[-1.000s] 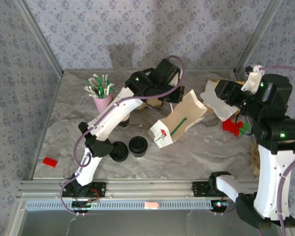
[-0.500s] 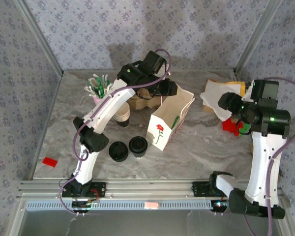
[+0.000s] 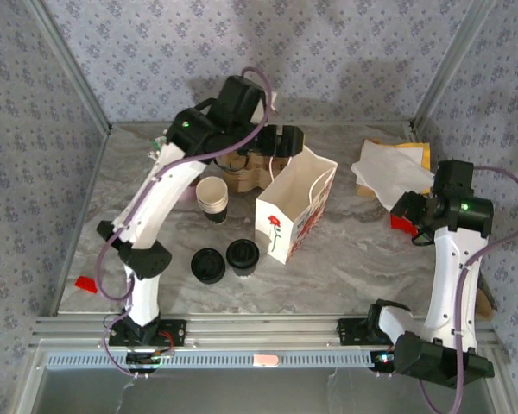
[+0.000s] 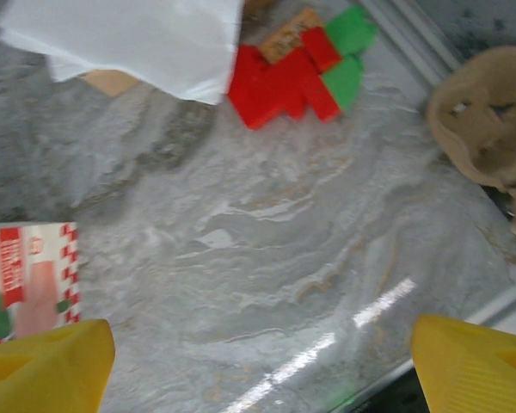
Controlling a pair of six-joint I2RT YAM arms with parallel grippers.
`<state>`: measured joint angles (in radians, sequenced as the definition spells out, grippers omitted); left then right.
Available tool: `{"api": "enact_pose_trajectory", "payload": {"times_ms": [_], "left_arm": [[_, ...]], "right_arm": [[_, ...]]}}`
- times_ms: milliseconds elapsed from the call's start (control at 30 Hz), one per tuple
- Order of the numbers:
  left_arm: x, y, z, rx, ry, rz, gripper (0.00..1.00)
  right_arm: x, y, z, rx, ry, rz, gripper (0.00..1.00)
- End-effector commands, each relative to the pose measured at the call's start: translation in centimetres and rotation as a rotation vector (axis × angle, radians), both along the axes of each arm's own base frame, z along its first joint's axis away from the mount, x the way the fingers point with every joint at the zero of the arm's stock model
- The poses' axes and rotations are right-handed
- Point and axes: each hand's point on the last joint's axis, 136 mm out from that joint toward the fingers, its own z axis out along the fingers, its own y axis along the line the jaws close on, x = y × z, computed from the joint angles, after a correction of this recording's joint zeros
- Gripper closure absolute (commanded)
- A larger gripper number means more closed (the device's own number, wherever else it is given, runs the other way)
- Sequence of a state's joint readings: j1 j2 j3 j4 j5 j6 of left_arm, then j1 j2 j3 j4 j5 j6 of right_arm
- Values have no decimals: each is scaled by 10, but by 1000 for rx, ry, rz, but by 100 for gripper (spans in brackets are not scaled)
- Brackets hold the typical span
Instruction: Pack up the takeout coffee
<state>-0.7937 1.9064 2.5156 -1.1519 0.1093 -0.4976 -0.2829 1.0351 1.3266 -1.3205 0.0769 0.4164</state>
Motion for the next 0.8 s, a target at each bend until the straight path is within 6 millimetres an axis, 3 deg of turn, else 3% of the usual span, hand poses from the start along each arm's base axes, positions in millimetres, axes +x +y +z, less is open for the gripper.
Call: {"api": "enact_pose_trajectory", "payload": {"times_ms": [0,200,300,367,500,667,767], "left_arm": [[-8,25,29,-1,-101,37,10],[-22,45,35,6,-142,42,2],[-27,56,30,28,-161,55,0],[-25,69,24,44,-167,88,0],[-21,98,10,70,-128,172,0],[-12,132,-8,107,-85,280,3],[-4,149,-29,125,-18,340,8]], "right_arm": [[-14,-21,-13,-26,57,-154,5],[-11,-27,-29,111,39,-315,5],[16,-12,-24,257,-70,-265,7],[44,1,-3,304,-230,-178,9],[75,34,47,323,-421,-20,9],[95,64,106,223,-469,189,11],[101,86,145,169,-529,316,13]]}}
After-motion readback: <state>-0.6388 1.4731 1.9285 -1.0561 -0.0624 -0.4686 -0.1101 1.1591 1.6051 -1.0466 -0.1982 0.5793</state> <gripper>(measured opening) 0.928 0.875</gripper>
